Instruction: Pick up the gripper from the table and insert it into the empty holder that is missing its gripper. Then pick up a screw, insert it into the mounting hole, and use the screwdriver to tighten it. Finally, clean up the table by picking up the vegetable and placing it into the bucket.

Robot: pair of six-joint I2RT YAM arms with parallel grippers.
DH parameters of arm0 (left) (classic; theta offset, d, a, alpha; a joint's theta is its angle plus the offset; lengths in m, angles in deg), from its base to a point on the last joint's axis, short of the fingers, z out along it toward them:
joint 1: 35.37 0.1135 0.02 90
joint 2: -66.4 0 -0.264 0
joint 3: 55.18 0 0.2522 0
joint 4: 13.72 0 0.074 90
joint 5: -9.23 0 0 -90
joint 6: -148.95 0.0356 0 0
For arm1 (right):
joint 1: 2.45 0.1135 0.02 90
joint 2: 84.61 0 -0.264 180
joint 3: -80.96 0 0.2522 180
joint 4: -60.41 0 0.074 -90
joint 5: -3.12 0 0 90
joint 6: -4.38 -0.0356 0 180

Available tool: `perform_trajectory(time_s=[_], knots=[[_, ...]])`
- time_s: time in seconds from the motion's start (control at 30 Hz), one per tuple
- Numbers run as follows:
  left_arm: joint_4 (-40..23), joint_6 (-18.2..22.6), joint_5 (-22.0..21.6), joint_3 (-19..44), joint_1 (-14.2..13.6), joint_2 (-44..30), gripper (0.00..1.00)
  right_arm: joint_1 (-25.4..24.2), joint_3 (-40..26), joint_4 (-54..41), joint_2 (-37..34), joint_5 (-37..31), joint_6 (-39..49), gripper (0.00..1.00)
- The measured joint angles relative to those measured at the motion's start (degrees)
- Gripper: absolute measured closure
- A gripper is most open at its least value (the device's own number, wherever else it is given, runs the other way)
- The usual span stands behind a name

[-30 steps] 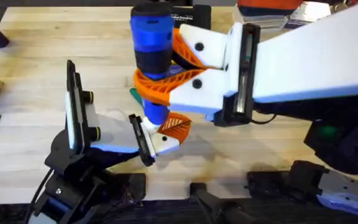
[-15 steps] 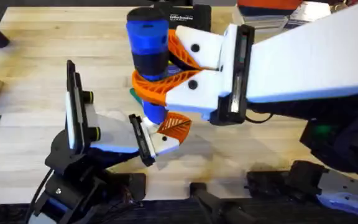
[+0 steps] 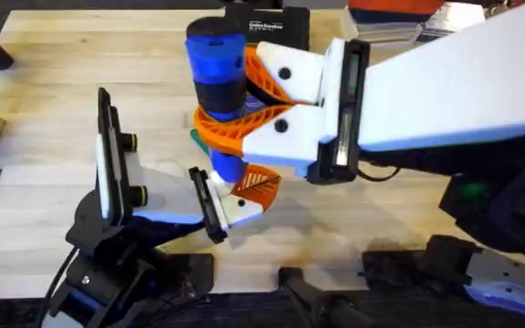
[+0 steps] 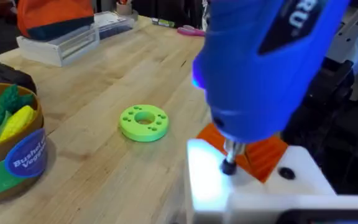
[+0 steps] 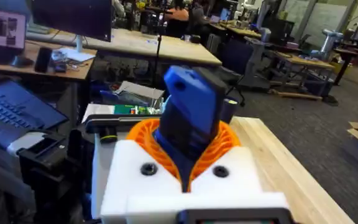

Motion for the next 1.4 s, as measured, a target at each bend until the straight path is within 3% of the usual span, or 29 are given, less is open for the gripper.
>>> perform_trajectory(time_s=[1.2,1.4], knots=[[0.0,0.0,-0.01,0.0,0.0,0.0,0.989,0.0,0.0,1.16,-1.17,0.0,0.0,0.971],[0.0,0.0,0.0,0.0,0.0,-0.01,0.989,0.0,0.07,5.63,-1.13,-0.02,0.07,0.971]])
